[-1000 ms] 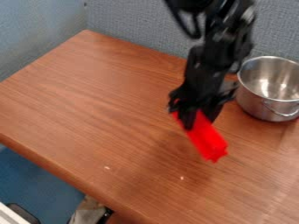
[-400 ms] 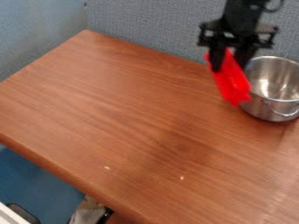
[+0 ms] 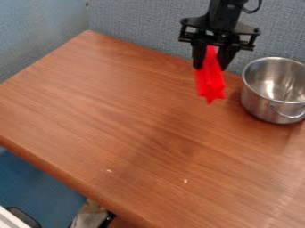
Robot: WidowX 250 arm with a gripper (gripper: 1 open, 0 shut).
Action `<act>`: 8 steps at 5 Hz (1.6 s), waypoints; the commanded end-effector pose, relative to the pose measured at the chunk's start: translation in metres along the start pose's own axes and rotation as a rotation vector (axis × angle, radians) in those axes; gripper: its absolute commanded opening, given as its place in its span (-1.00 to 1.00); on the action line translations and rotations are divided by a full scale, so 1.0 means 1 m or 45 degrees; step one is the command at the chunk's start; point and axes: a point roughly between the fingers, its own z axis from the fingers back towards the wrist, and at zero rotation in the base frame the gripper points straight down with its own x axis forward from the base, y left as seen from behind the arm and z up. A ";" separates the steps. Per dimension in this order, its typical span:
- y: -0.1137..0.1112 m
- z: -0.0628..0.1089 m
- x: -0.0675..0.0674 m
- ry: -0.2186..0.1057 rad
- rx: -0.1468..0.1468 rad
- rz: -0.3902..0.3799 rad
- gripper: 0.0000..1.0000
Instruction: Put the red object in the metal pot
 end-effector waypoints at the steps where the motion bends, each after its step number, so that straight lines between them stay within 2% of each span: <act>1: -0.002 0.044 0.002 -0.078 0.023 -0.088 -1.00; 2: -0.020 0.081 -0.004 -0.102 0.052 -0.177 -1.00; 3: -0.017 0.056 -0.012 -0.030 0.085 -0.228 -1.00; 4: -0.006 0.039 -0.015 0.033 0.110 -0.247 -1.00; 6: -0.006 0.011 0.000 0.011 0.074 -0.261 -1.00; 8: 0.003 0.010 0.007 -0.060 0.096 -0.363 -1.00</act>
